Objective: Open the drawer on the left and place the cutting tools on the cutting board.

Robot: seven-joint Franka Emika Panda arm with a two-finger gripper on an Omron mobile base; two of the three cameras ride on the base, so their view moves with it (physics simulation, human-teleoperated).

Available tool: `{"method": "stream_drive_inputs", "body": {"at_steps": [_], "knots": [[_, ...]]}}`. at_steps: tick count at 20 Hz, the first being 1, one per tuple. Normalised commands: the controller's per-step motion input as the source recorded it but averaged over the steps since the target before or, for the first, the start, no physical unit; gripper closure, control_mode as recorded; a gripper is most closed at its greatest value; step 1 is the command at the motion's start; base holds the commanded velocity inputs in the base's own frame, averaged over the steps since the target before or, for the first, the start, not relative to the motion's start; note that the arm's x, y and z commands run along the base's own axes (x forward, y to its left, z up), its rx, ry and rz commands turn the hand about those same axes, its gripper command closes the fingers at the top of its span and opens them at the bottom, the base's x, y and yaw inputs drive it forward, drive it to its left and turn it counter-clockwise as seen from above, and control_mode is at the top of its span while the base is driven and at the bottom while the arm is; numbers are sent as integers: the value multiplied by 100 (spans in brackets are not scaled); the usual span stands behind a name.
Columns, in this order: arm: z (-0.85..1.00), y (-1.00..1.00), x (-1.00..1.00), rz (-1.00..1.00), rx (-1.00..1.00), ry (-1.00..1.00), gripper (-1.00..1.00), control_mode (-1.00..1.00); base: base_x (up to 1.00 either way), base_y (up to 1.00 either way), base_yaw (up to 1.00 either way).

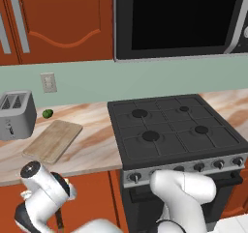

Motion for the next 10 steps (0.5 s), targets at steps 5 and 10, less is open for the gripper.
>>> {"method": "stream_drive_inputs", "body": {"at_steps": [5,10], "knots": [[100,-3,83,-10,9,-31,100,-100,0,0,0],[100,0,100,-11,13,-26,100,-100,0,0,0]]}}
